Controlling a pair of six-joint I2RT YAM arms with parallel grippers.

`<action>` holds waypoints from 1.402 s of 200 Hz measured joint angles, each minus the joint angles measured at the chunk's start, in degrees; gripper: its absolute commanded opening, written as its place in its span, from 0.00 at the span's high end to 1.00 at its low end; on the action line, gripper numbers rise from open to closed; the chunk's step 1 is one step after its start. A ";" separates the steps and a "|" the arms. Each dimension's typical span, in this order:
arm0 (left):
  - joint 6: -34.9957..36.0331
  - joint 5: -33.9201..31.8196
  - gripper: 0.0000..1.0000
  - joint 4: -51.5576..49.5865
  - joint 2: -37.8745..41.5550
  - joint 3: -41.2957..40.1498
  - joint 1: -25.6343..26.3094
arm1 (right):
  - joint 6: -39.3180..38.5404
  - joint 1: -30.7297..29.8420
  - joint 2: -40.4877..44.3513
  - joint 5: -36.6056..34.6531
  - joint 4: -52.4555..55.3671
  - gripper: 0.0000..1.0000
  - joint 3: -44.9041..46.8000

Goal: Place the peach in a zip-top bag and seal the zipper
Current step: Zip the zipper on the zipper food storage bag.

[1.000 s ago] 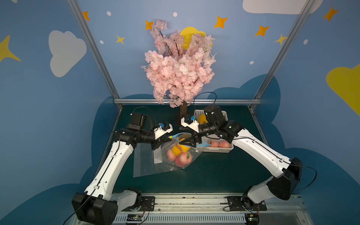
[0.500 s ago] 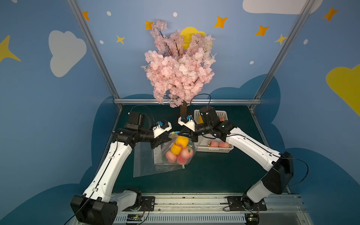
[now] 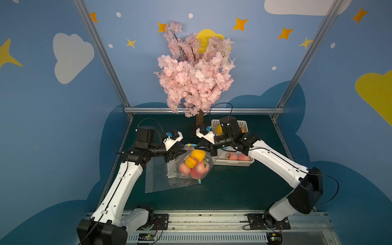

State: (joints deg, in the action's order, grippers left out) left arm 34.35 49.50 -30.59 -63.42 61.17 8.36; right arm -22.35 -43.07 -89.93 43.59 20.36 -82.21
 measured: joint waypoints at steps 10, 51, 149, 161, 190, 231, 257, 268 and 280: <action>-0.31 0.46 0.73 1.03 0.00 0.00 0.00 | 0.00 -0.17 0.00 -0.04 0.04 1.00 0.00; -0.26 3.06 0.88 1.70 0.00 0.00 0.00 | 0.00 -0.24 0.00 -0.04 0.28 1.00 -0.02; 3.61 4.96 0.97 -0.17 0.00 0.00 0.00 | -0.07 -1.88 -1.64 1.46 0.42 0.47 -8.07; 3.80 4.98 0.97 -0.28 0.00 0.00 0.02 | -0.28 -2.23 -2.14 1.70 0.44 0.48 -8.44; 4.02 4.98 0.97 -0.39 0.00 0.00 0.04 | -0.72 -2.86 -3.48 2.01 0.59 0.56 -8.55; 4.07 5.01 0.97 -0.46 0.00 0.00 0.04 | -1.77 -2.97 -4.79 2.34 1.62 0.89 -8.92; 4.22 4.98 0.95 -0.52 0.07 0.00 0.04 | -2.86 -3.15 -4.90 2.43 3.48 1.00 -9.79; 4.20 4.96 0.86 -0.59 0.13 0.00 0.04 | -3.41 -3.17 -4.90 2.47 3.93 1.00 -9.86; 3.67 4.90 0.74 -0.48 0.22 0.00 0.04 | -3.80 -3.17 -4.90 2.49 4.37 1.00 -9.86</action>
State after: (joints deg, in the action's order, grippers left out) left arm 38.02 54.39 -31.07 -63.20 61.17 8.40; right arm -26.15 -46.24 -94.83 46.09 24.73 -92.07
